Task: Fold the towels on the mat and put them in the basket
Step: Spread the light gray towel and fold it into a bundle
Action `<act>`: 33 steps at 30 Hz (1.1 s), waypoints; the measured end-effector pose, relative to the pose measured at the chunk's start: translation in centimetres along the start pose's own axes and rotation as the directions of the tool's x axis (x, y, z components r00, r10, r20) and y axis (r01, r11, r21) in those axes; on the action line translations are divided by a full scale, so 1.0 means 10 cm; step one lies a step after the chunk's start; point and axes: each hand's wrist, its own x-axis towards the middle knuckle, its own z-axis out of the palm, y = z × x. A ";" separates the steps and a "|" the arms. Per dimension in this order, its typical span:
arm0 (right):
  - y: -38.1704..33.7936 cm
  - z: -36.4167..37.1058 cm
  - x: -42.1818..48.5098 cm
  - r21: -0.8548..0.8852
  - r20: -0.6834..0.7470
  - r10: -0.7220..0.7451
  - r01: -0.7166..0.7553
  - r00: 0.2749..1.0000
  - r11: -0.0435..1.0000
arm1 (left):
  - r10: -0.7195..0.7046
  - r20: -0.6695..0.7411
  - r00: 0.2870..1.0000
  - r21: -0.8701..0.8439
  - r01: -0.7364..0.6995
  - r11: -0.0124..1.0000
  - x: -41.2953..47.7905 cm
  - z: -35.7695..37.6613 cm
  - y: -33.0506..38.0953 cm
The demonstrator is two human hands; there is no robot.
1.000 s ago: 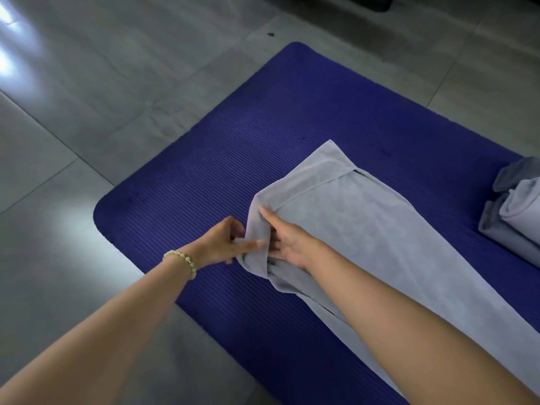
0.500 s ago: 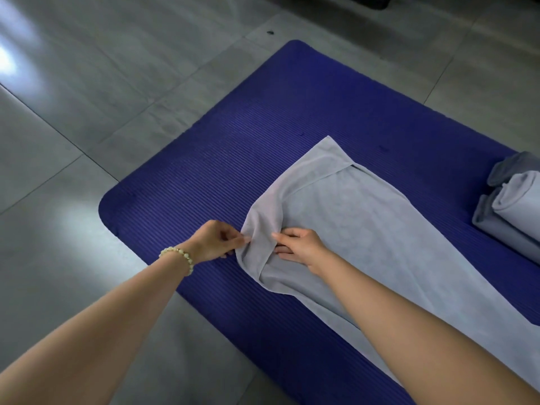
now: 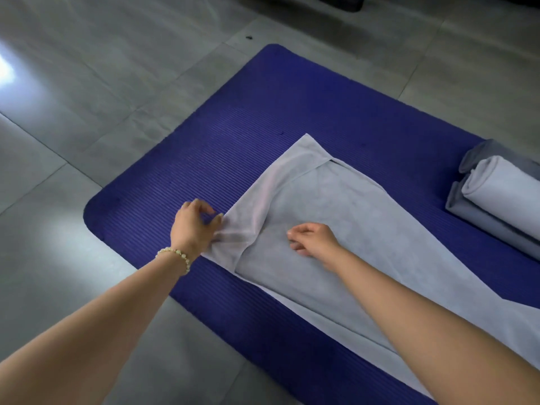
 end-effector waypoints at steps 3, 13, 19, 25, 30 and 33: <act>0.19 -0.80 -0.11 -0.199 -0.176 -0.139 0.104 0.974 0.974 | 0.209 0.084 0.974 -0.014 -0.208 0.978 -0.07 0.33 0.57; 1.24 -3.09 -1.12 -0.279 -0.483 -0.044 -0.106 0.875 0.954 | 0.445 0.527 0.724 -0.074 -0.482 0.873 -1.12 1.93 2.20; 1.75 -3.51 -1.30 -0.234 -0.502 -0.022 -0.111 0.865 0.966 | 0.546 0.655 0.523 -0.013 -0.714 0.700 -1.60 2.45 2.65; 1.87 -3.66 -1.09 -0.558 -0.384 -0.028 -0.208 0.923 0.804 | 0.531 0.755 0.386 0.069 -0.851 0.520 -1.60 2.82 2.83; 1.84 -3.87 -1.09 -0.551 -0.218 0.050 -0.165 0.975 0.818 | 0.477 0.804 0.356 0.113 -0.878 0.466 -1.54 2.92 3.08; 1.75 -4.04 -1.14 -0.412 -0.166 0.083 -0.146 0.983 0.899 | 0.406 0.850 0.337 0.025 -0.794 0.607 -1.54 2.93 3.24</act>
